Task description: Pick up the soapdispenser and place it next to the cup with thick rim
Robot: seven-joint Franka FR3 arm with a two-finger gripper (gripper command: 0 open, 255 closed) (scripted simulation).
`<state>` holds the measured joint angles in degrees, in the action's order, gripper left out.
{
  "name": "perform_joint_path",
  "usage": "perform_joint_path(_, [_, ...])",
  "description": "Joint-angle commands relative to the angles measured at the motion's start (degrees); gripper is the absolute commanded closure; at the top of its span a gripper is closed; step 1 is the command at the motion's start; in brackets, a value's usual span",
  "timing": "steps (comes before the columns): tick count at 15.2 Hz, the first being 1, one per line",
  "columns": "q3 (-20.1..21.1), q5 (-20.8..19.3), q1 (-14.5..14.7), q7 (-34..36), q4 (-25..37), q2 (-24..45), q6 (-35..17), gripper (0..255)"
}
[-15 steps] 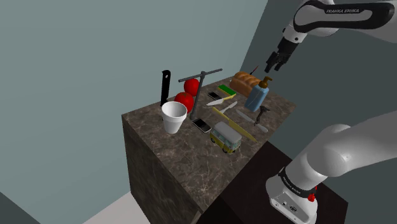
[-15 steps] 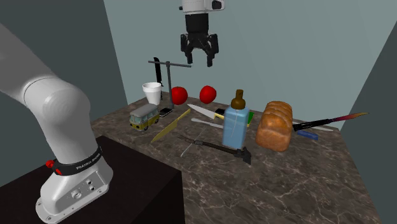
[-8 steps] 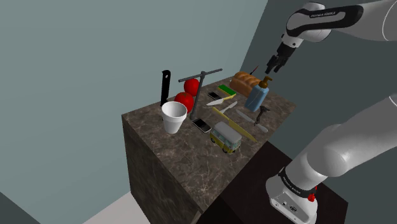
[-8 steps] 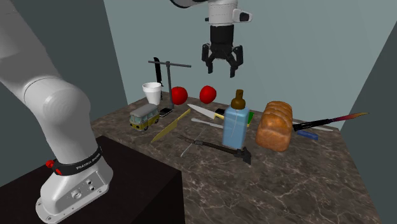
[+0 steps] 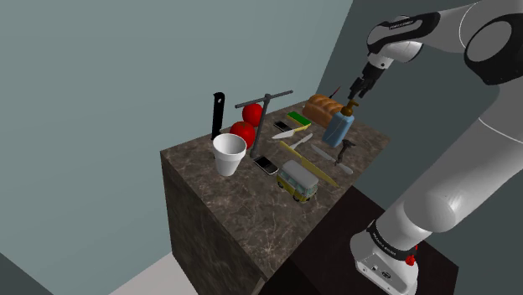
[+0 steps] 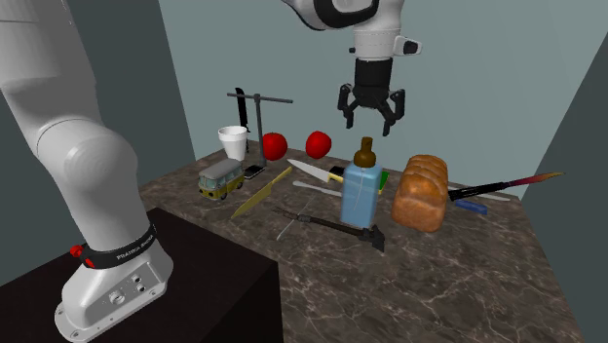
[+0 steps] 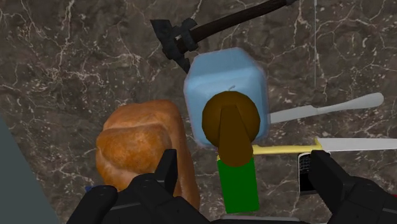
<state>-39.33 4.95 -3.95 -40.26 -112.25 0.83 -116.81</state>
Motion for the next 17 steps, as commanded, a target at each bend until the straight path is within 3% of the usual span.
perform_joint_path(1, [-0.13, 0.79, -0.17, -0.77, -0.86, 0.95, -1.56, 0])
perform_joint_path(5, [-0.09, 1.89, -0.26, -1.52, -2.41, 2.25, -4.06, 0])
perform_joint_path(12, [-0.09, 1.89, -0.26, -1.52, -2.4, 2.25, -4.05, 0])
perform_joint_path(13, [-0.09, 1.89, -0.26, -1.52, -2.4, 2.25, -4.05, 255])
perform_joint_path(17, [-0.09, 1.9, -0.27, -1.52, -2.39, 2.25, -4.04, 255])
